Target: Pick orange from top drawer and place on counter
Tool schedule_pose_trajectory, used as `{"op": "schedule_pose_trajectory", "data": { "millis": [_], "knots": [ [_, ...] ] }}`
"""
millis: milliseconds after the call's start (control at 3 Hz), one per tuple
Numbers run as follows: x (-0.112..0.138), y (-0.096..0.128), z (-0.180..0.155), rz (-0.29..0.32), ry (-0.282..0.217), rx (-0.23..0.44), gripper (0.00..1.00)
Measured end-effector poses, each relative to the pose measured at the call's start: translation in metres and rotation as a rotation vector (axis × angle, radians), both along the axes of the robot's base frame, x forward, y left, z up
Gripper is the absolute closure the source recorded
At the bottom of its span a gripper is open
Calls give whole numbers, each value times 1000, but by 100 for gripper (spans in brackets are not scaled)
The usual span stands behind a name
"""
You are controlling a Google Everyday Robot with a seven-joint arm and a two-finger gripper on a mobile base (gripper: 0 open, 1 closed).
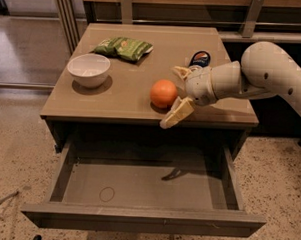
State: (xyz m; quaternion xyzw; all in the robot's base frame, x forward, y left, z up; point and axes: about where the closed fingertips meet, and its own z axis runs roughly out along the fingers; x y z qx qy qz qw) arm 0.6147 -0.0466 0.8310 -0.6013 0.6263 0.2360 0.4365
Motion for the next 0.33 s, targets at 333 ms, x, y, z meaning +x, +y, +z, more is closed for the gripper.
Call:
{"op": "schedule_pose_trajectory", "data": {
  "millis": [333],
  "knots": [
    [0,0,0,0,0,0,0]
  ]
}}
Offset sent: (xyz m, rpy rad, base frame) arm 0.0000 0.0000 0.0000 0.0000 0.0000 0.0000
